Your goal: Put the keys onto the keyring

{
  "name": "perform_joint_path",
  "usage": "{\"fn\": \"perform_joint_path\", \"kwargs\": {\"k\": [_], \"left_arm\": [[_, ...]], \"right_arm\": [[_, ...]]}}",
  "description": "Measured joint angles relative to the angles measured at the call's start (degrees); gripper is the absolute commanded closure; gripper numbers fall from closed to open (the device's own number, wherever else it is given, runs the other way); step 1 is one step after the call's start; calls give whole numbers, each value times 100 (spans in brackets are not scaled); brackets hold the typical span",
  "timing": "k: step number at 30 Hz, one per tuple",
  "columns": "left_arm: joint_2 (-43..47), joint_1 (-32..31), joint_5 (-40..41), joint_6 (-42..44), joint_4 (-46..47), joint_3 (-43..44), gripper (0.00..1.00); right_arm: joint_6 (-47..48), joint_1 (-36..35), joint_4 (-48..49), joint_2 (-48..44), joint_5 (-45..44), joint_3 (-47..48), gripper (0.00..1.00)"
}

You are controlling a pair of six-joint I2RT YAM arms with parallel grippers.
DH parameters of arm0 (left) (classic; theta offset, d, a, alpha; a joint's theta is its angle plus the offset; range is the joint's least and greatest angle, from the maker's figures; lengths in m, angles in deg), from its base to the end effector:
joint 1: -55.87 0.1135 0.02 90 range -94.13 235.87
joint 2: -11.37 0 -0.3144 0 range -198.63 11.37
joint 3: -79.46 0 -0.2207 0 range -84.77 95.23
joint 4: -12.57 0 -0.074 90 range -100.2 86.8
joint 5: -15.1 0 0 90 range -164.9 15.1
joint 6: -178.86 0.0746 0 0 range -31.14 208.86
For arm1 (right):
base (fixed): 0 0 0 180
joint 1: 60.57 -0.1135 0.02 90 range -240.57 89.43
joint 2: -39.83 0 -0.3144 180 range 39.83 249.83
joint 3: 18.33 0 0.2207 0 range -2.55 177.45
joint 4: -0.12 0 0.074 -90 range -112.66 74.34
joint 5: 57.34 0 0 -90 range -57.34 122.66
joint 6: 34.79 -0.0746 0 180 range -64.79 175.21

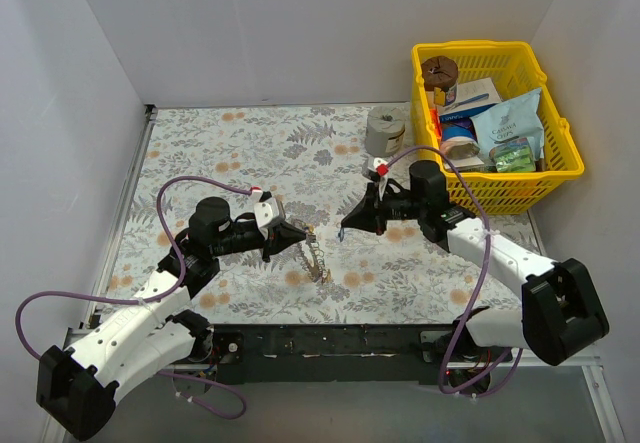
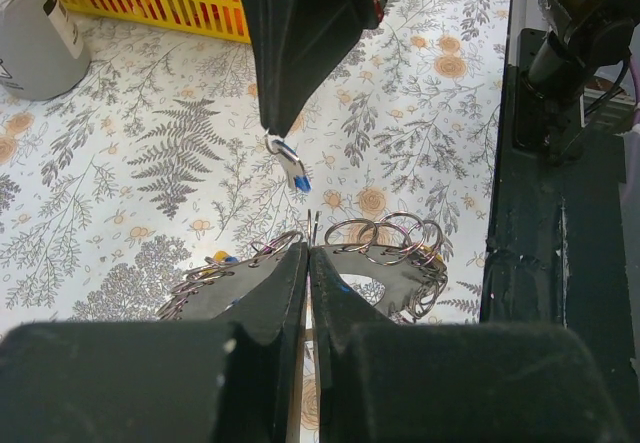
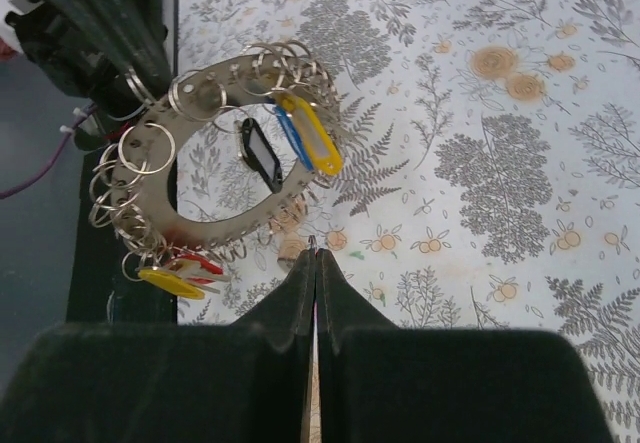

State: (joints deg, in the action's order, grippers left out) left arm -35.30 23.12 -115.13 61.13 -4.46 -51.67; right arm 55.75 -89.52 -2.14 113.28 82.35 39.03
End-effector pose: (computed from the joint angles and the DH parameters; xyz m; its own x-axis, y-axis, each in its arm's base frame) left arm 0.1013 -0.1224 0.3172 -0.6270 -0.0191 -0.7787 0.7302 0.3338 -0.5961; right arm 0.1987 0.1749 0.3152 -0.2665 -0.1544 -0.9514 -0.9490 0.2143 0.2311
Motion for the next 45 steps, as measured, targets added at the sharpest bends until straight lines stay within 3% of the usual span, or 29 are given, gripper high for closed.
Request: {"fn": "perform_joint_path", "kwargs": {"k": [7,25,45], "left_arm": [[48,0,28,4,-4,0,100],[-68,0,111,-4,-7,0,100],[-247,0,195,-17,-142,0,100]], "right_arm": [[35,0,125,-199,481,-17,99],[254,-74,-485,-367,229,507,99],[723,-1093,-1051,-168,-210,1174,99]]}}
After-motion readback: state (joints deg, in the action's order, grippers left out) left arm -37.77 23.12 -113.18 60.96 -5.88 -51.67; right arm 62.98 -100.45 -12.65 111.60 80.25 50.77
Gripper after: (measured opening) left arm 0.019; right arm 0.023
